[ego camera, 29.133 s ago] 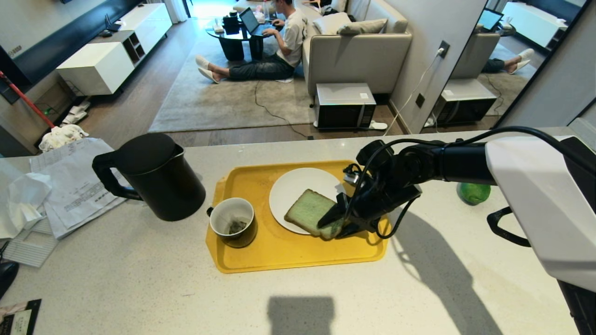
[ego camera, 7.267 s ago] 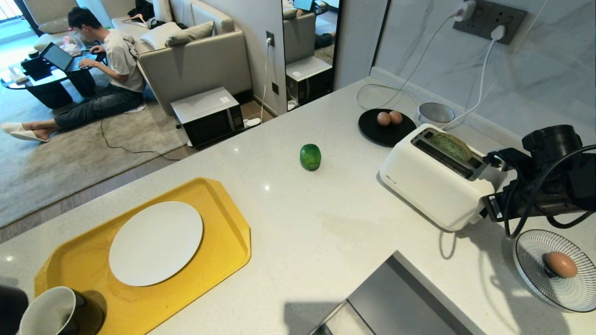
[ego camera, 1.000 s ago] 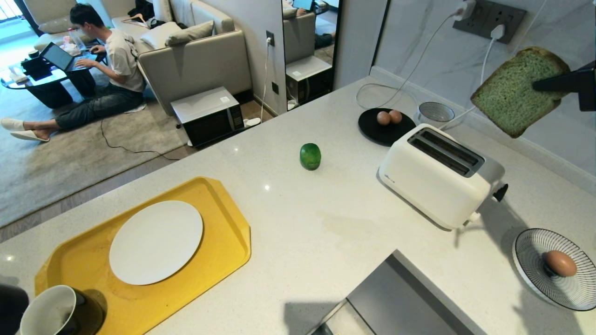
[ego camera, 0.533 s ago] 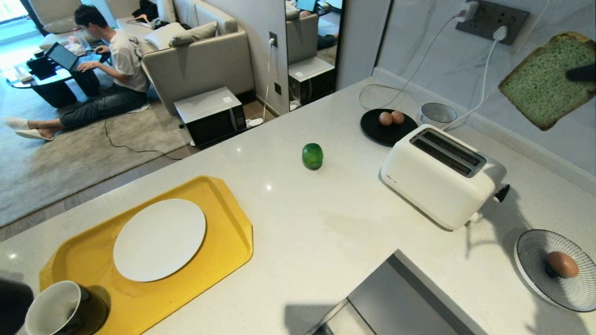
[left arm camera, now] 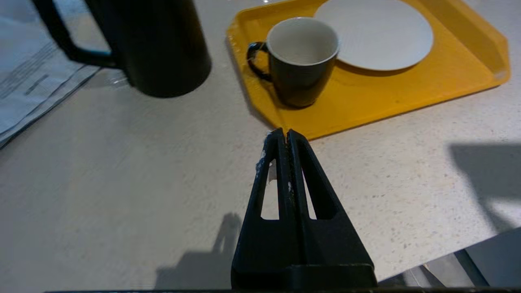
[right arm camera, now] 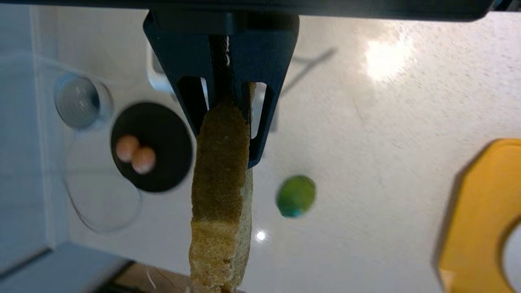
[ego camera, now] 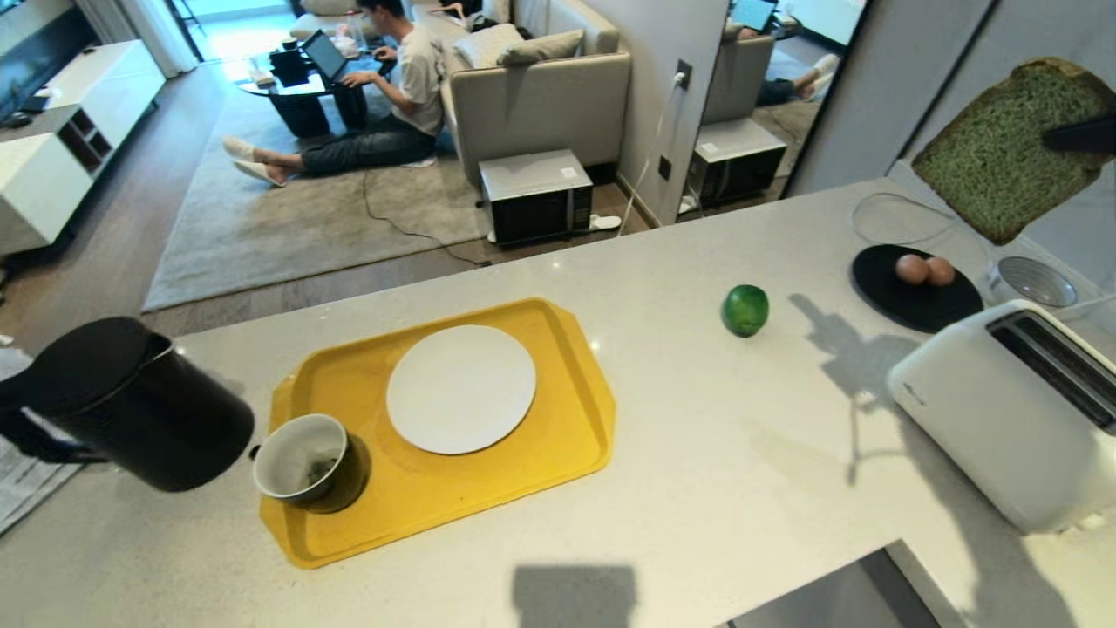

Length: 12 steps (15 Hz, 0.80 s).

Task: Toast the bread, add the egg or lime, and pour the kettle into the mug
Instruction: Put the baked bread on a plate

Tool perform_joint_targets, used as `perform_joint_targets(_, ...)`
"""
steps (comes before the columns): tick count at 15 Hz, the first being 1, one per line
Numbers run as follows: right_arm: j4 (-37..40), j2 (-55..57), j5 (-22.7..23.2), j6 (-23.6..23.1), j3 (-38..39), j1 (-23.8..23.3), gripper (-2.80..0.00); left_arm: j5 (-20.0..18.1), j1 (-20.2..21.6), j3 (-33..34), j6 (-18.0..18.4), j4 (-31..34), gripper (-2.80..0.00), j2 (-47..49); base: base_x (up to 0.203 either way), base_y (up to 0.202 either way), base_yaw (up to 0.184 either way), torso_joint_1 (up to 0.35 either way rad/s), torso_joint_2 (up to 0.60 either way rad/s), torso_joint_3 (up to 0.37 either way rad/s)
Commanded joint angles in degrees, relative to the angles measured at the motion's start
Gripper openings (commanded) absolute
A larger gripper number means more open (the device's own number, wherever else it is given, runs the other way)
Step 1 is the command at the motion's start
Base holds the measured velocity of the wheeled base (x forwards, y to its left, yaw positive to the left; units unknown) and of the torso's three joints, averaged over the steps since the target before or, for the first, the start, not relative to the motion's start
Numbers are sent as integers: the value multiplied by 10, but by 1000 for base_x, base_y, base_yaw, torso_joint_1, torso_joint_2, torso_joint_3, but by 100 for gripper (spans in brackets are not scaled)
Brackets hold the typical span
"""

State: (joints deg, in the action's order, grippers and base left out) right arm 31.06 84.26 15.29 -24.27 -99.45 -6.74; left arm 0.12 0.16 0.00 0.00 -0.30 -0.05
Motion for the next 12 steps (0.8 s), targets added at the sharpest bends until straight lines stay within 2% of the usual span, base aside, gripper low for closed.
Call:
perform_joint_targets(1, 2, -3, 1, -2, 5, 0, -280, 0, 0, 1, 0, -1, -280, 0, 1, -8, 175, 9, -6, -4)
perform_joint_targets(9, 2, -4, 5, -18, 23, 2, -280, 0, 0, 1, 0, -1, -280, 0, 1, -8, 171, 2, 5, 3)
perform_joint_targets(12, 2, 0, 6, -38, 39, 20, -280, 0, 0, 1, 0, -1, -280, 0, -1, -6, 145, 5, 1, 4)
